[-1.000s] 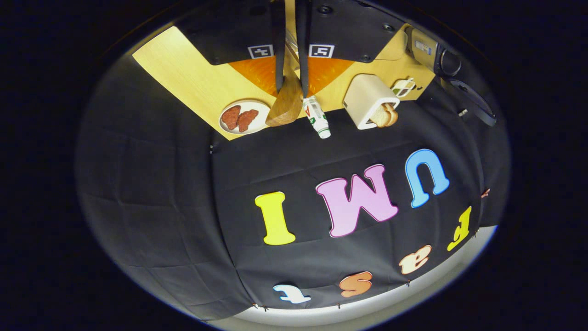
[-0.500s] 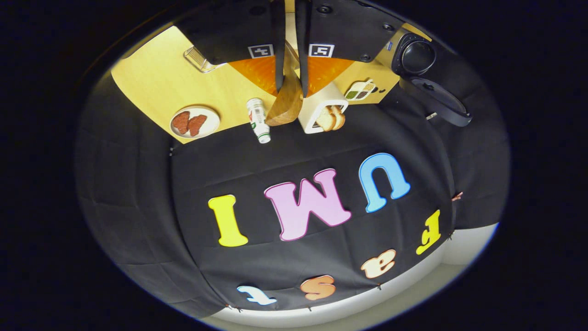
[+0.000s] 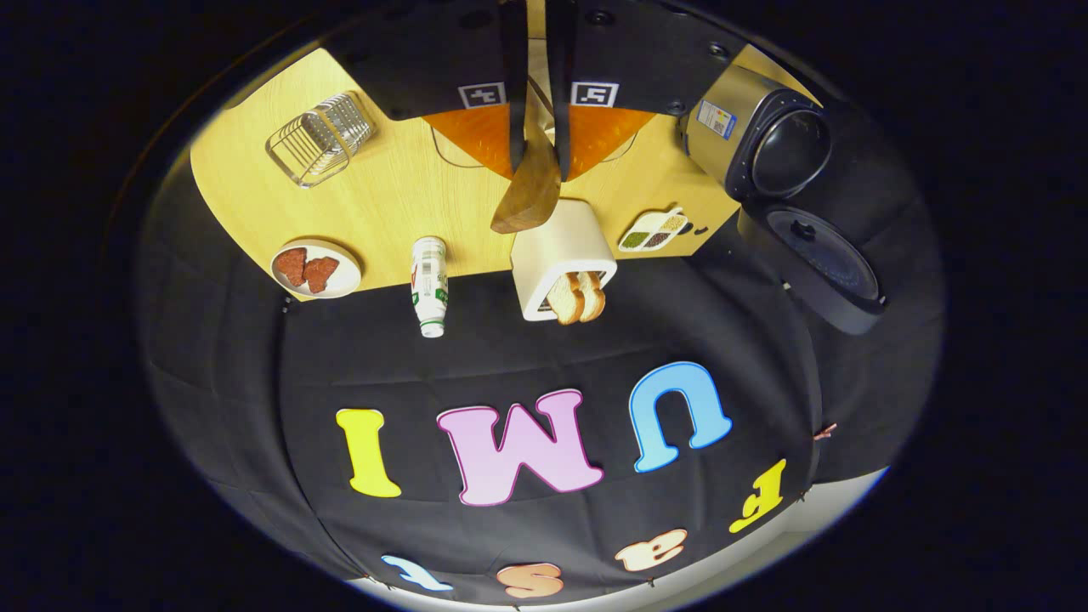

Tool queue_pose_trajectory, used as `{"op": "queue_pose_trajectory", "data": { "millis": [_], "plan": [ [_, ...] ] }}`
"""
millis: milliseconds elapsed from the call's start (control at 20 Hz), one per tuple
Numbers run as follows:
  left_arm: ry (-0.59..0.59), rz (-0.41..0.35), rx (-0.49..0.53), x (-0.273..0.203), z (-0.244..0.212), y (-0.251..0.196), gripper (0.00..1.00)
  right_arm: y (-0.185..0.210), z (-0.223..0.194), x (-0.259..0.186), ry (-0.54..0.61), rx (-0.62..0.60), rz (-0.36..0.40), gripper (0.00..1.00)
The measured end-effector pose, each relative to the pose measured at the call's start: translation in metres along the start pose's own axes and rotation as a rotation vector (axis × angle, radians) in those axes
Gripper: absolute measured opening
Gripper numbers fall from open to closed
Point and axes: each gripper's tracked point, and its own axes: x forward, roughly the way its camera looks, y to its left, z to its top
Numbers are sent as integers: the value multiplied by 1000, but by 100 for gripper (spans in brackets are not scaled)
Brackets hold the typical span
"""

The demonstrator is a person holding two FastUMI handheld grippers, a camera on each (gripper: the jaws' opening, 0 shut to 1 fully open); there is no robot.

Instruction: Close the left gripper, press the button to open the rice cooker; take a wooden spoon from the chopstick holder with the right hand, scoop a spoonful of rice and pour it into the rice cooker, then put the wooden spoon back into the chopstick holder.

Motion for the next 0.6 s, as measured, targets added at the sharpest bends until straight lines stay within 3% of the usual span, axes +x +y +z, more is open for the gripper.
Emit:
{"op": "queue_pose_trajectory", "data": {
  "millis": [200,400,600],
  "plan": [
    [29,-11,-9,10,-12,13,87,8,-33,11,61,-5,-18,13],
    [33,-23,-3,16,-18,21,87,20,-36,10,50,-37,-25,13],
    [35,-46,-3,19,-22,22,87,35,-46,4,69,43,-22,13]
  ]
}}
